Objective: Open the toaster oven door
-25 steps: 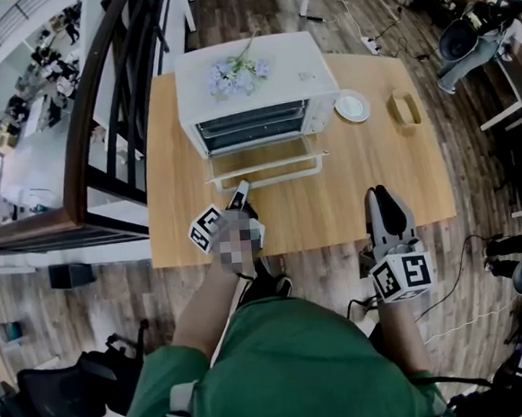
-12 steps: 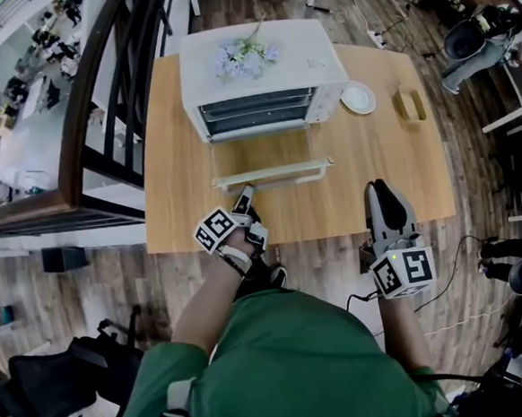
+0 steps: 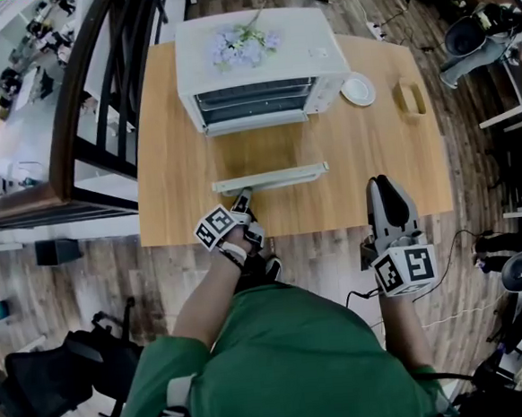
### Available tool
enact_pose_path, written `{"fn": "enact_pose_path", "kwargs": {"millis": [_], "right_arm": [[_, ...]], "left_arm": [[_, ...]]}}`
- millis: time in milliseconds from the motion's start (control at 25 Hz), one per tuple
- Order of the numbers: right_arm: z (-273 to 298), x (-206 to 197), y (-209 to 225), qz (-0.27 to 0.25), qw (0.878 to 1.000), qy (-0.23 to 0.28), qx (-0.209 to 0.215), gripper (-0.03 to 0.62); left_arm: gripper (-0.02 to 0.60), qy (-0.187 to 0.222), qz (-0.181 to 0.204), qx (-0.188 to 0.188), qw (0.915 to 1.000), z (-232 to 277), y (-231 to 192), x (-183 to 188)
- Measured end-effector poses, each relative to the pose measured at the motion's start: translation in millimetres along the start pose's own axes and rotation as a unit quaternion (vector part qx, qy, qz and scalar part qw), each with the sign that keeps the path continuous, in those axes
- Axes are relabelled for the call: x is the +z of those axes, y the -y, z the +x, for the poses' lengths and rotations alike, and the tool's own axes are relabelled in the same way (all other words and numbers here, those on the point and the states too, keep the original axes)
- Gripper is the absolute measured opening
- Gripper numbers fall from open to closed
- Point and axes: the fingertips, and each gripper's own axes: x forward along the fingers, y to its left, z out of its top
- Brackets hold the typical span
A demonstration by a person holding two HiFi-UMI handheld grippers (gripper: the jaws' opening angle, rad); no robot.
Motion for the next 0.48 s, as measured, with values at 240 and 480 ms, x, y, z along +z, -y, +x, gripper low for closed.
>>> {"fn": "enact_pose_path", "kwargs": {"millis": [240,480], "right_arm": [[-1.8,-5.0,2.8,0.007,1.0,-0.007,-0.005,0.078],[-1.3,-7.3,7.8,0.011,1.0,-0.008,-0.016,0.078]], "left_arm": [[0.12,-0.005,-0.01,0.012,0.9999,4.1,-12.2,-3.9],[0.12,-0.01,-0.018,0.023,0.9995,8.4,-24.1,-6.1]]}}
